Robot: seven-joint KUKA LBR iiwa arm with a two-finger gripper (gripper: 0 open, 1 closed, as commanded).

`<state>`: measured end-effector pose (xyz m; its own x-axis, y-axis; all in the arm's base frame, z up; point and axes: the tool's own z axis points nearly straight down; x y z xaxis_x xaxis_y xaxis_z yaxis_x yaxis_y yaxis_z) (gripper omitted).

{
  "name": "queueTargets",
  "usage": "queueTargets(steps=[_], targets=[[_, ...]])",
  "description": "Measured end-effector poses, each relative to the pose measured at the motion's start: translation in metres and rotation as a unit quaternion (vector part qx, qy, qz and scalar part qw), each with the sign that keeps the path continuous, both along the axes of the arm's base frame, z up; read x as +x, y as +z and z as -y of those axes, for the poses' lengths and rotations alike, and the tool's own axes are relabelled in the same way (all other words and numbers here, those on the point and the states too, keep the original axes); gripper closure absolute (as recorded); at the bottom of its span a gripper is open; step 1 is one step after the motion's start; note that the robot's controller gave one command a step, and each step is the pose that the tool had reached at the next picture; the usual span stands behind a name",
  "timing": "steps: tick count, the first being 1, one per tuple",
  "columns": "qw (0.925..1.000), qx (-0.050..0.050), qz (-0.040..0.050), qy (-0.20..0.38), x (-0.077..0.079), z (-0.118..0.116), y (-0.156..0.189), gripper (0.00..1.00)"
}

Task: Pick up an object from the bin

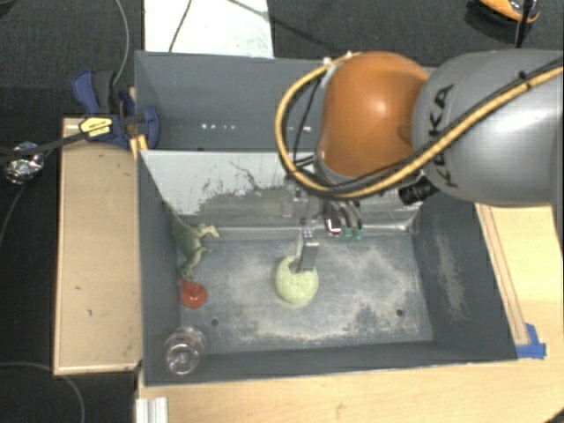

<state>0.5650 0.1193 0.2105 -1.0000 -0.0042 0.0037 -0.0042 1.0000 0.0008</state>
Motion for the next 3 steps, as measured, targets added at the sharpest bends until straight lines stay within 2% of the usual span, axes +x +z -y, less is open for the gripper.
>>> queueTargets(steps=[1, 2, 3], targets=[[0.9986, 0.0, 0.0016, 0.053, -0.006, 0.008, 0.011, 0.0], [0.9881, 0.001, 0.0055, 0.154, -0.029, 0.032, -0.003, 0.0], [0.9929, 0.001, 0.005, 0.119, -0.036, 0.045, -0.06, 0.0]])
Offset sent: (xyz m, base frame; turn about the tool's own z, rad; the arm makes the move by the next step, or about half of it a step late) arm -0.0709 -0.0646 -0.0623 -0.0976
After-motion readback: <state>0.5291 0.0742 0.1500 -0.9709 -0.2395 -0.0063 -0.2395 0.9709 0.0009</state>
